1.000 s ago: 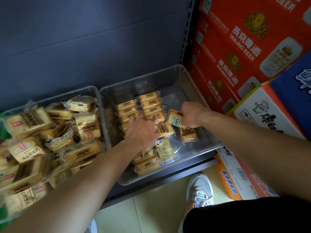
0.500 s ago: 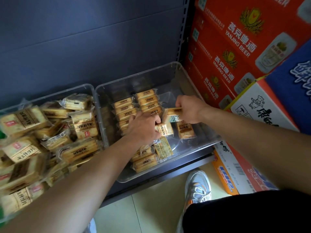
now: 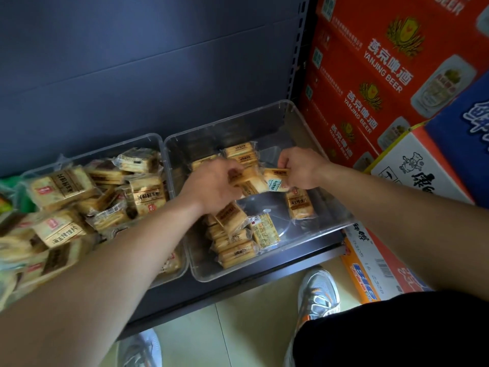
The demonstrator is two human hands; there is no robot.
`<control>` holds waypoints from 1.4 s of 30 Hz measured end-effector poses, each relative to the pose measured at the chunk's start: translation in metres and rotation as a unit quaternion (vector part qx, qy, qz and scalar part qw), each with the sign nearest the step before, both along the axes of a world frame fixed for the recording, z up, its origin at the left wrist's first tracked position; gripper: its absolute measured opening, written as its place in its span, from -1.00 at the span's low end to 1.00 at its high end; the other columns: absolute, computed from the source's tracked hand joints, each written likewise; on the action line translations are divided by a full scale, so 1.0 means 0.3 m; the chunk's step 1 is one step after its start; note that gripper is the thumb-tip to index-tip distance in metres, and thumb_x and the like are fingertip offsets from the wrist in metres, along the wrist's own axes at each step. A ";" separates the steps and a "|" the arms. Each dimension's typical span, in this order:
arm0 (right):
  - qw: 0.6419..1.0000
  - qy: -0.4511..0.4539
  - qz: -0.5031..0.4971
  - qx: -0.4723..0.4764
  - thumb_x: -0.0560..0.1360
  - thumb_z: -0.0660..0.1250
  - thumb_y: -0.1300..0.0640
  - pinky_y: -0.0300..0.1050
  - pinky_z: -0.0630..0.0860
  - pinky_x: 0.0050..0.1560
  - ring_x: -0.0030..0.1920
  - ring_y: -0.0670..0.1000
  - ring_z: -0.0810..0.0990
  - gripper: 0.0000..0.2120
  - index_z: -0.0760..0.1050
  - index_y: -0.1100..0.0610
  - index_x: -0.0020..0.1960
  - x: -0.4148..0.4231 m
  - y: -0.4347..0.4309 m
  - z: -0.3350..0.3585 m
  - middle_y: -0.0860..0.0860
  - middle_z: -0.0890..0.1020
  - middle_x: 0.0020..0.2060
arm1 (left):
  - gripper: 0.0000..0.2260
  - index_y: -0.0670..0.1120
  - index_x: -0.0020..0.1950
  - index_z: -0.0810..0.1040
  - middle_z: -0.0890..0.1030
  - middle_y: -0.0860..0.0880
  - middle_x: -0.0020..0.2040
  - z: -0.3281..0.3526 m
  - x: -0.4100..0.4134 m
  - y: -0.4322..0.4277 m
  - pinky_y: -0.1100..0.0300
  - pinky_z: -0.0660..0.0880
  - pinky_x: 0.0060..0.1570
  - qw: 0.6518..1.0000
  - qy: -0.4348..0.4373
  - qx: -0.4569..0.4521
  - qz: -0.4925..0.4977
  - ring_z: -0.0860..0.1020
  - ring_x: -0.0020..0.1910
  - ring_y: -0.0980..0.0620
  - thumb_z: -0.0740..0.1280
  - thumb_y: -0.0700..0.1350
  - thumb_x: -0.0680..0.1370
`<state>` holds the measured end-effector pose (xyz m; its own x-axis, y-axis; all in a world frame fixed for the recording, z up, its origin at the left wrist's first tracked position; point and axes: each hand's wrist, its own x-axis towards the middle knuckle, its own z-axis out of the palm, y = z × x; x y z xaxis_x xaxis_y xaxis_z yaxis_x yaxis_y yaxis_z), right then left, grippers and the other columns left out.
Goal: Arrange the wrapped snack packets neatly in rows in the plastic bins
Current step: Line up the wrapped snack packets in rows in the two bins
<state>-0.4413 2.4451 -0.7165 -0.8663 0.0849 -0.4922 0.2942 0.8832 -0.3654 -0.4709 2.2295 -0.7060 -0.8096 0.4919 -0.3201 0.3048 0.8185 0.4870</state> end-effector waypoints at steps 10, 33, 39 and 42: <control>0.999 0.036 0.026 -0.022 0.38 0.61 0.18 -0.17 0.38 0.02 0.16 0.12 0.57 -0.62 0.53 0.00 0.09 0.023 -0.101 -0.121 0.08 0.59 0.15 | -0.65 0.07 0.35 0.50 0.66 0.01 0.16 -0.006 -0.056 -0.112 -0.04 0.54 0.17 0.981 0.171 -0.086 0.043 0.63 0.12 -0.07 0.42 -0.01 0.57; 0.997 -0.005 0.041 -0.062 0.50 0.49 0.20 -0.11 0.55 0.03 -0.06 0.00 0.66 -0.92 0.63 0.07 -0.14 0.069 -0.072 -0.107 0.01 0.70 -0.14 | -0.50 0.16 0.36 0.46 0.60 0.07 0.23 -0.021 0.019 -0.134 -0.10 0.24 0.37 0.941 0.207 -0.243 -0.114 0.50 0.28 -0.04 0.31 0.35 0.50; 0.988 -0.049 0.142 -0.043 0.48 0.53 0.09 -0.07 0.47 0.26 0.28 0.06 0.56 -0.48 0.50 0.09 0.41 0.095 -0.135 -0.146 0.03 0.59 0.31 | -0.48 0.11 0.45 0.44 0.57 0.04 0.29 -0.016 -0.031 -0.166 -0.12 0.24 0.38 0.966 0.202 -0.163 -0.001 0.49 0.32 -0.06 0.41 0.20 0.52; 0.980 -0.100 0.172 -0.032 0.43 0.57 0.05 -0.11 0.44 0.22 0.33 0.10 0.51 -0.31 0.41 0.07 0.49 0.109 -0.161 -0.171 0.06 0.53 0.37 | -0.54 0.10 0.41 0.49 0.59 0.04 0.26 -0.004 -0.047 -0.173 -0.09 0.27 0.38 0.976 0.187 -0.111 0.026 0.53 0.27 -0.05 0.43 0.12 0.53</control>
<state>-0.4086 2.3969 -0.7678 -0.7247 -0.2316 -0.6490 0.0552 0.9193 -0.3896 -0.4849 2.1775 -0.7071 -0.9121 0.3997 -0.0910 0.3829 0.9101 0.1586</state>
